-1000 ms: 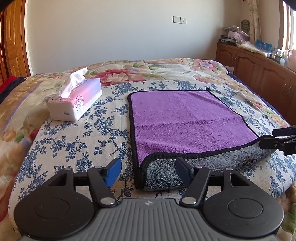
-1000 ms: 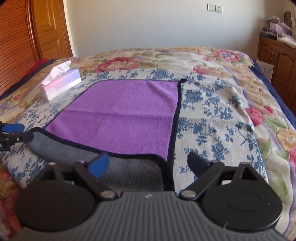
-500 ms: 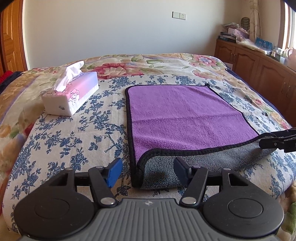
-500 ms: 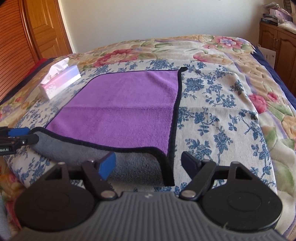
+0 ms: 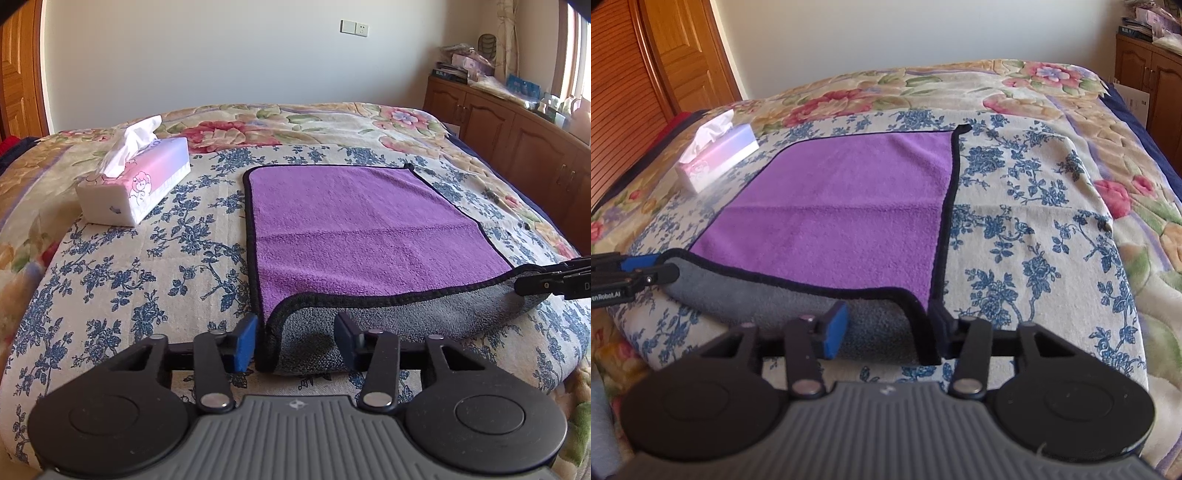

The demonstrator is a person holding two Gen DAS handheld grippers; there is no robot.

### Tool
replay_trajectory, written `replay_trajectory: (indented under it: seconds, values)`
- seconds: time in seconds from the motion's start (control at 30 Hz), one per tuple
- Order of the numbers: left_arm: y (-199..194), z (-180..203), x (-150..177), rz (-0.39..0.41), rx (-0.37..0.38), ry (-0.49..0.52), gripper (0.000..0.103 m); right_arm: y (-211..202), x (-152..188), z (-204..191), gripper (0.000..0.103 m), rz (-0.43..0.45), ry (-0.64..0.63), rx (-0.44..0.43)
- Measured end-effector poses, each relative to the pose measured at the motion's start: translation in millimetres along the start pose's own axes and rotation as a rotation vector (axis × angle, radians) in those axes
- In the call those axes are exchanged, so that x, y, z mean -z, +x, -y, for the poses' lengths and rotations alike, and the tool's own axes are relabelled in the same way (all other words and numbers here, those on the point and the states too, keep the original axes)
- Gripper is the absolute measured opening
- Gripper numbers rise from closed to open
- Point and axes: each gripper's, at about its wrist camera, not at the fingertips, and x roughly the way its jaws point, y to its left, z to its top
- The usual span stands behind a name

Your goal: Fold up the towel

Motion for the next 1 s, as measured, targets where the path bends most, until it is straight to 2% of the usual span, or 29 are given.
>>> replay_trajectory:
  seconds: [0.2,0.47,0.53,0.57,0.6,1.0]
  values:
    - [-0.5,2.1,0.6,-0.002,0.005,0.008,0.042,-0.2,0.1,2.6,0.036,-0.013,0.01,-0.003]
    - [-0.3,0.4,0.9,0.0,0.002,0.002,0.02,-0.7,-0.1,2.3,0.02,-0.035,-0.008,-0.008]
    - [-0.9,1.1,1.4,0.001,0.005,0.004,0.015,-0.6,0.0,2.0,0.011,-0.037,-0.013,-0.01]
    - [-1.4,1.4,1.7,0.006,0.008,0.007,0.009,-0.4,0.3,2.0,0.011,-0.039,-0.016,-0.012]
    - [-1.9,1.6,1.6,0.007,0.011,0.009,0.008,-0.4,0.4,1.3,0.011,-0.04,-0.02,-0.012]
    - [-5.6,1.6,0.7,0.023,0.012,0.003,0.007,-3.0,-1.4,-0.9,0.009,-0.017,-0.033,-0.005]
